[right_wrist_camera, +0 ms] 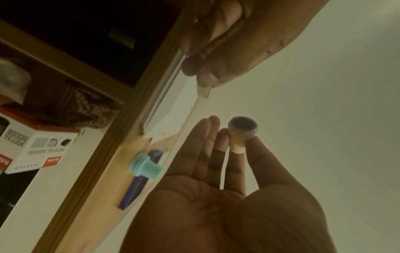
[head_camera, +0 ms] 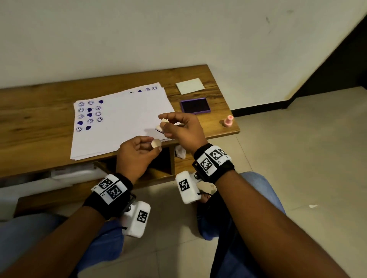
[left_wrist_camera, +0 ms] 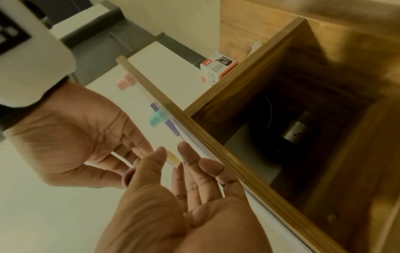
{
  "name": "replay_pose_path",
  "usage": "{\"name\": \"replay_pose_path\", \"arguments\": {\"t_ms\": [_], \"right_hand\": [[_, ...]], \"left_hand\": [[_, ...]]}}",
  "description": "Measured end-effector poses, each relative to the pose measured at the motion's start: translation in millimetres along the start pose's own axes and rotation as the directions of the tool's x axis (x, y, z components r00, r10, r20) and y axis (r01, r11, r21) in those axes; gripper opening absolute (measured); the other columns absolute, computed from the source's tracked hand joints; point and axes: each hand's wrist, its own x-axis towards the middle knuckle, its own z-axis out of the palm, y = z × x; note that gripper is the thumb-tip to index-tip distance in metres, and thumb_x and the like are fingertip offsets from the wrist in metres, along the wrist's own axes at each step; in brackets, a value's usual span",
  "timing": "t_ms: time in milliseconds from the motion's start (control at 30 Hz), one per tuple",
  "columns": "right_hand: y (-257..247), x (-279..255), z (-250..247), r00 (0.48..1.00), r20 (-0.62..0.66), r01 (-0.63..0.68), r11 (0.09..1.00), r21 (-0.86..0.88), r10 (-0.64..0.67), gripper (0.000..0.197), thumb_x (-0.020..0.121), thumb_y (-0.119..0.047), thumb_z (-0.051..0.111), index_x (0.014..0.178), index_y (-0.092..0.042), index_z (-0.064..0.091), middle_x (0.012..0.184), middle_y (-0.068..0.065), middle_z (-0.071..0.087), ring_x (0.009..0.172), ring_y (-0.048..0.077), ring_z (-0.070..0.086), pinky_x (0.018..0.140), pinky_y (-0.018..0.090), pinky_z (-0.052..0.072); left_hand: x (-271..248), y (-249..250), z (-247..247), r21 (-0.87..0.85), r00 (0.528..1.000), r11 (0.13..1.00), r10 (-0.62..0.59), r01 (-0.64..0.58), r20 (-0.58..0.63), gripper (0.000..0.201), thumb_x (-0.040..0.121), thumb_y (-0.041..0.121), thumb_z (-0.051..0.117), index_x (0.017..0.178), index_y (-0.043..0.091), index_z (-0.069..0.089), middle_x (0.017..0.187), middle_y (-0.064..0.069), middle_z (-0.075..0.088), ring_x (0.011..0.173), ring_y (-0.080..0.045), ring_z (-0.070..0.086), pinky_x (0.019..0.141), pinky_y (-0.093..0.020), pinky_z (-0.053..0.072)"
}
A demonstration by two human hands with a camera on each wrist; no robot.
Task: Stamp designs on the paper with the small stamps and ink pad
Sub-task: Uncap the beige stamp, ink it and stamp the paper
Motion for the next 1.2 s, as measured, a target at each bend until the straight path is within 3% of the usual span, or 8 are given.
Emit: {"name": "replay_pose_path", "arguments": {"t_ms": [200,300,400,500,700,833,1033,1200], "right_hand": [[5,4,28,0.998,0.067,-0.019,1.000,0.006,0.018,0.022,0.091,-0.006,0.069,0.112,-0.012,0.074,0.098,0.007,0.068,0.088,0.023,0.072,0.076,0.033,0.062],[6,9,35,1.000,0.006,-0.018,0.999,0.040,0.017,0.023,0.090,-0.006,0.070,0.112,-0.012,0.074,0.101,0.012,0.069,0.093,0.027,0.072,0.076,0.033,0.061],[6,14,35,0.996,-0.084,-0.012,0.997,0.074,0.019,0.024,0.090,-0.007,0.070,0.113,-0.011,0.073,0.107,0.016,0.070,0.097,0.029,0.073,0.073,0.031,0.060],[6,16,34,0.996,-0.089,-0.016,0.996,0.086,0.023,0.025,0.091,-0.006,0.068,0.116,-0.007,0.072,0.107,0.014,0.071,0.095,0.026,0.073,0.072,0.029,0.060],[9,14,36,0.995,-0.099,-0.003,0.997,0.077,0.011,0.026,0.092,-0.006,0.067,0.118,-0.006,0.071,0.109,0.015,0.070,0.098,0.029,0.072,0.078,0.038,0.063],[10,12,37,0.996,-0.085,-0.017,0.996,0.084,0.024,0.027,0.093,-0.005,0.066,0.119,-0.005,0.070,0.109,0.016,0.070,0.090,0.025,0.073,0.074,0.033,0.061],[8,14,37,0.995,-0.075,-0.049,0.984,0.170,0.062,0.027,0.094,-0.001,0.063,0.120,-0.004,0.069,0.114,0.023,0.068,0.098,0.034,0.073,0.077,0.037,0.062],[8,14,36,0.992,-0.099,-0.062,0.983,0.175,0.080,0.025,0.093,-0.003,0.065,0.117,-0.005,0.070,0.111,0.022,0.070,0.098,0.034,0.073,0.078,0.038,0.062]], "left_hand": [[7,-8,-9,-0.218,0.998,0.975,-0.059,0.050,-0.032,0.031,0.077,0.008,0.079,0.107,0.010,0.071,0.090,-0.005,0.075,0.082,-0.011,0.073,0.075,-0.017,0.056],[15,-2,-9,-0.262,0.998,0.964,-0.050,0.038,-0.041,0.028,0.078,0.011,0.079,0.105,0.011,0.073,0.088,-0.004,0.076,0.081,-0.010,0.072,0.076,-0.018,0.056],[21,-1,-12,-0.281,0.997,0.959,-0.050,0.033,-0.053,0.034,0.076,0.014,0.080,0.109,0.012,0.072,0.090,-0.002,0.075,0.082,-0.010,0.071,0.076,-0.017,0.056],[24,0,-16,-0.293,0.998,0.956,-0.043,0.025,-0.054,0.035,0.077,0.014,0.080,0.110,0.016,0.071,0.091,0.003,0.074,0.085,-0.007,0.071,0.077,-0.017,0.056],[28,6,-19,-0.335,0.999,0.942,-0.021,0.011,-0.026,0.037,0.077,0.010,0.080,0.113,0.013,0.070,0.093,0.001,0.074,0.087,-0.010,0.072,0.080,-0.022,0.057],[29,8,-19,-0.338,1.000,0.941,0.008,-0.011,-0.010,0.037,0.077,0.009,0.079,0.113,0.014,0.070,0.088,0.002,0.073,0.082,-0.008,0.070,0.077,-0.019,0.057],[30,8,-20,-0.299,0.999,0.953,0.034,-0.041,-0.028,0.032,0.081,0.017,0.076,0.113,0.020,0.070,0.093,0.011,0.072,0.082,0.003,0.069,0.069,-0.010,0.052],[29,9,-19,-0.309,0.998,0.949,0.055,-0.061,-0.031,0.033,0.083,0.016,0.074,0.115,0.019,0.070,0.099,0.012,0.071,0.086,0.007,0.067,0.067,-0.005,0.049]]}}
